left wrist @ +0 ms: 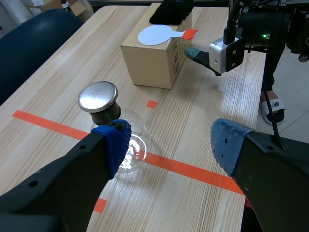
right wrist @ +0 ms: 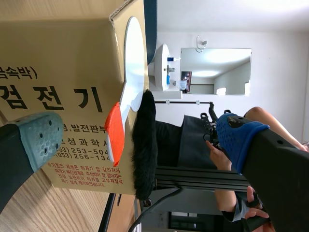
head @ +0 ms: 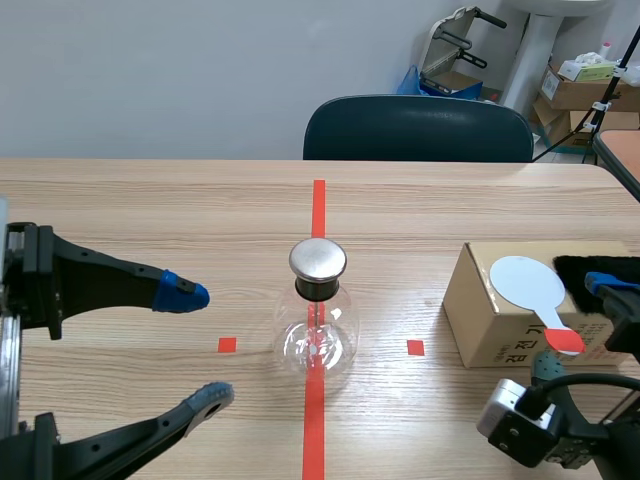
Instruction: Do the electroscope experiment
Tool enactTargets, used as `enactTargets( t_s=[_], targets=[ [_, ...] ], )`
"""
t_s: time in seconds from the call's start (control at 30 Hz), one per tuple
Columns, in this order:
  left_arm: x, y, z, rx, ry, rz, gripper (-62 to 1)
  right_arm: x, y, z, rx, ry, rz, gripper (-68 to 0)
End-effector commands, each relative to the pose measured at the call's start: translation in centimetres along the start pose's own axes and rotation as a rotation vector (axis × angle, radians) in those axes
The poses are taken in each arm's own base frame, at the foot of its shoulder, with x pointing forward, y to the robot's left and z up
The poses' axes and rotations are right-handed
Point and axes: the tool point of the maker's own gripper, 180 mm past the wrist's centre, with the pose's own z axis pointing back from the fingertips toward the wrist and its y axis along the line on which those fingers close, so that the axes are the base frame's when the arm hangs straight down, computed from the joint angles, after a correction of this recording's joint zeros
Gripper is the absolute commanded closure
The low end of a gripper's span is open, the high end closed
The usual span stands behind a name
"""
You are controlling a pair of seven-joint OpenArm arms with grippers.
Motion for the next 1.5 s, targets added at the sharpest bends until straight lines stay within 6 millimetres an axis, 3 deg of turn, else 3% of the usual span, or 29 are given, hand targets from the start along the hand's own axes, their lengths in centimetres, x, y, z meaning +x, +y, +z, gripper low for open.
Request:
enactTargets(
  t_s=[0.0,0.77,1.47],
  targets=[
    [0.7,-0.3,-0.1,-0.003,-0.029,0.009,-37.9,-0.4,-1.4,-0.3,-0.066,0.004,0.018,-67.9],
    [0.7,-0.3,-0.1,-0.003,-0.028,0.009,-37.9,-0.4,-1.4,-0.4,-0.064,0.004,0.018,-67.9],
    [0.7,-0.3,-0.1,-0.003,-0.028,0.009,-37.9,-0.4,0.9,-0.4,0.064,0.005,-0.001,-67.9]
  ],
)
